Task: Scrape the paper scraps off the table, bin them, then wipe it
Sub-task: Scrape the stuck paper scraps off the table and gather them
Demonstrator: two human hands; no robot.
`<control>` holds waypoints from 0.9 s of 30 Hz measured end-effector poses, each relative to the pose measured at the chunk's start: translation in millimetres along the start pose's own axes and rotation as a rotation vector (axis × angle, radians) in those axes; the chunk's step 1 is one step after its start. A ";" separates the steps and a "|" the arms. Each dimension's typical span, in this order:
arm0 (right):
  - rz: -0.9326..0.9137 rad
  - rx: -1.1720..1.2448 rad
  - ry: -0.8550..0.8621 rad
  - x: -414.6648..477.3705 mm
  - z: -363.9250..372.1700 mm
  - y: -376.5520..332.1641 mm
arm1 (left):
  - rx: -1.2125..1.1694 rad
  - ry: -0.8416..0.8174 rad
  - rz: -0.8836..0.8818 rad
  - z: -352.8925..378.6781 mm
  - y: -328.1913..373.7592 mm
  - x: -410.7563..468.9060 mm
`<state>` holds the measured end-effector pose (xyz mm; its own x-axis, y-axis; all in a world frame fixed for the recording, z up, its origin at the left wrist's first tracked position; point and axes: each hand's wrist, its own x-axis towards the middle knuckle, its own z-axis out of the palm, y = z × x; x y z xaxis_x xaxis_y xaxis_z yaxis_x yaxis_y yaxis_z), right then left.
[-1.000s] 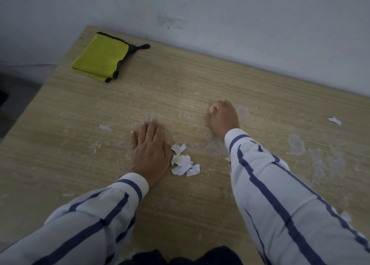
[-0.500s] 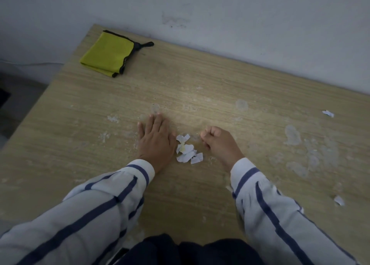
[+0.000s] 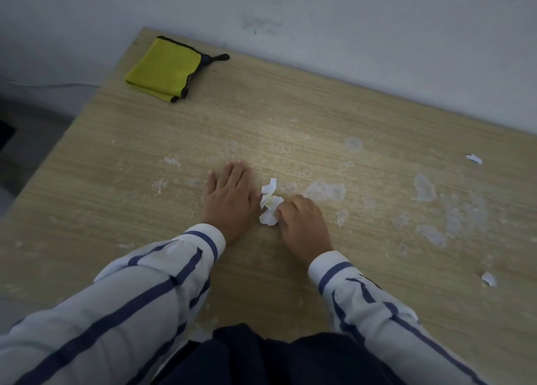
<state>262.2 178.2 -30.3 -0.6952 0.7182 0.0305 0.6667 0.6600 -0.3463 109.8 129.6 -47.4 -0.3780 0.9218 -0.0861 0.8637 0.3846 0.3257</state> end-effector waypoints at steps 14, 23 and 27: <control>0.011 0.097 -0.200 -7.3 -13.7 -3.2 | 0.012 -0.012 0.032 0.8 -2.4 -2.4; 0.153 0.206 -0.018 -17.5 -9.8 1.6 | 0.049 -0.033 0.182 -0.8 -5.1 -6.1; 0.149 0.204 -0.055 -22.3 -8.4 3.9 | 0.055 -0.070 0.215 -0.9 -6.5 -5.6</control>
<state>282.5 166.6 -24.4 -0.6110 0.7871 -0.0843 0.6985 0.4859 -0.5253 106.0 121.9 -48.2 -0.1610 0.9832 -0.0857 0.9395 0.1793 0.2917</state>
